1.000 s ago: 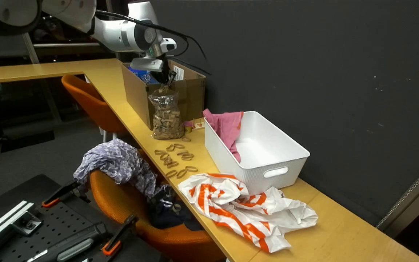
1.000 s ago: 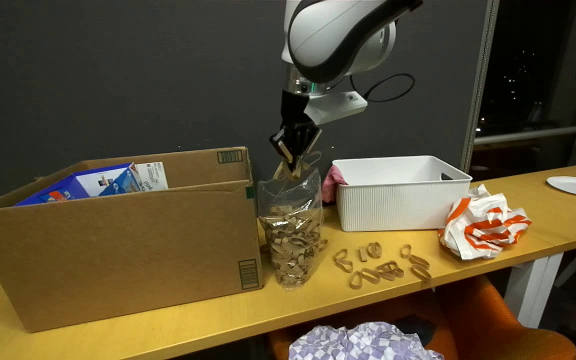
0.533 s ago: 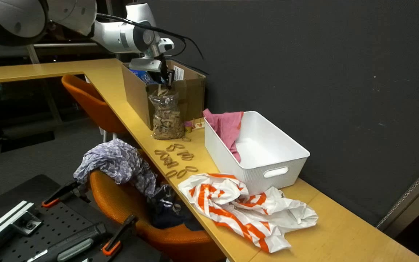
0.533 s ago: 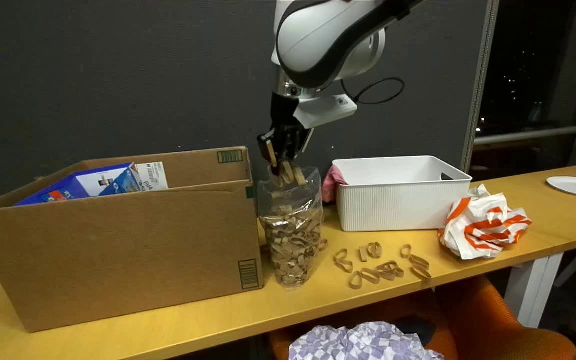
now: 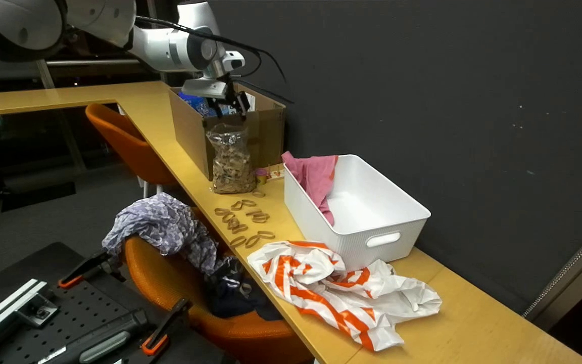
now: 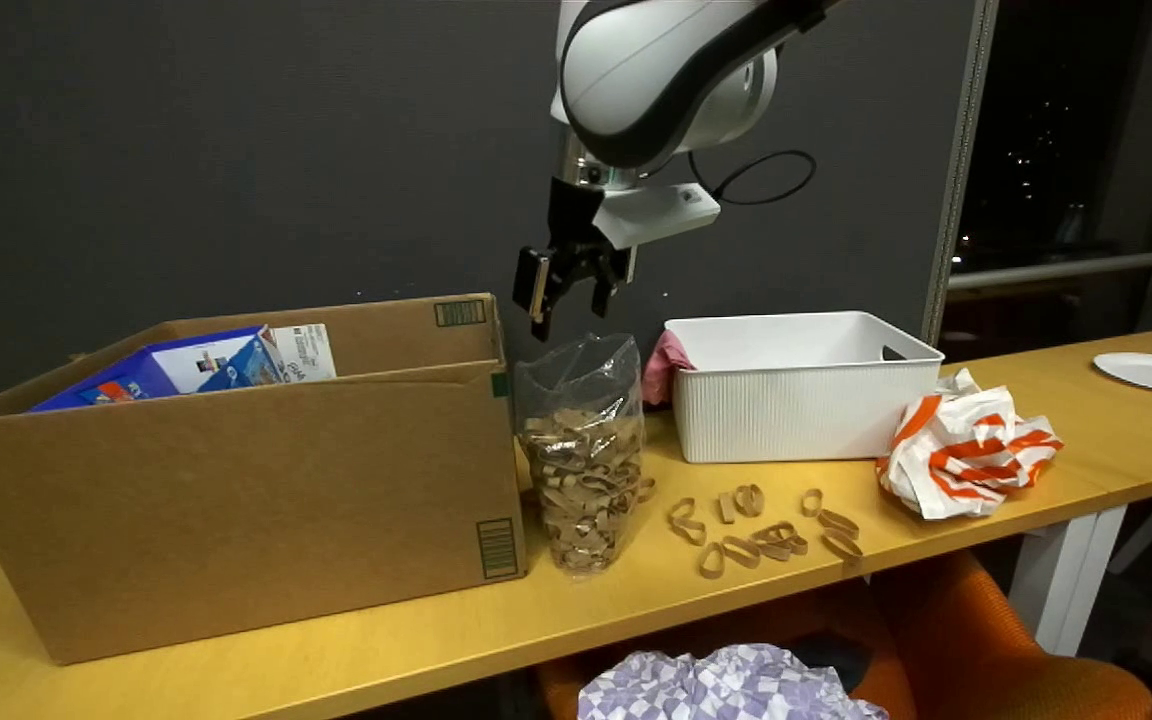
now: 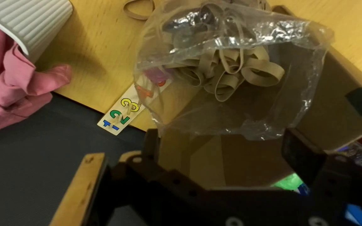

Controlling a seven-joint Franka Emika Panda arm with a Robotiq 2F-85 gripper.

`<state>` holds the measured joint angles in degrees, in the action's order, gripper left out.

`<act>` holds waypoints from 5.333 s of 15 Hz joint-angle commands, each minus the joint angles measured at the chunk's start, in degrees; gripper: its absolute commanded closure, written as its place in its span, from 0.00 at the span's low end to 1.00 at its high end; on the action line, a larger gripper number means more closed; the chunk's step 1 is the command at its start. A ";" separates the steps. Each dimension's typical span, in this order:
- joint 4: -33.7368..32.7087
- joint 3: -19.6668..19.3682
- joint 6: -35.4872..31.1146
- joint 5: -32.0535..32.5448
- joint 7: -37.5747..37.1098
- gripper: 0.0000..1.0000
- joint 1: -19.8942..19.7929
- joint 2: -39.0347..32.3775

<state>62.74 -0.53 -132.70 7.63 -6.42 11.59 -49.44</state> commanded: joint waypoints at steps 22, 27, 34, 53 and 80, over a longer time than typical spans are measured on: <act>65.18 -7.11 -28.37 2.81 -14.70 0.00 -4.27 25.36; 62.15 -6.99 -24.15 0.48 -15.62 0.00 -3.29 24.22; 53.74 -5.89 -23.54 -2.03 -14.65 0.00 -4.73 17.86; 38.65 -5.66 -18.85 -5.34 -13.71 0.00 -4.51 1.62; 38.60 -8.94 -11.30 -3.22 -19.56 0.99 1.54 13.49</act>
<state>99.47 -7.22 -147.89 2.95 -23.61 10.66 -42.43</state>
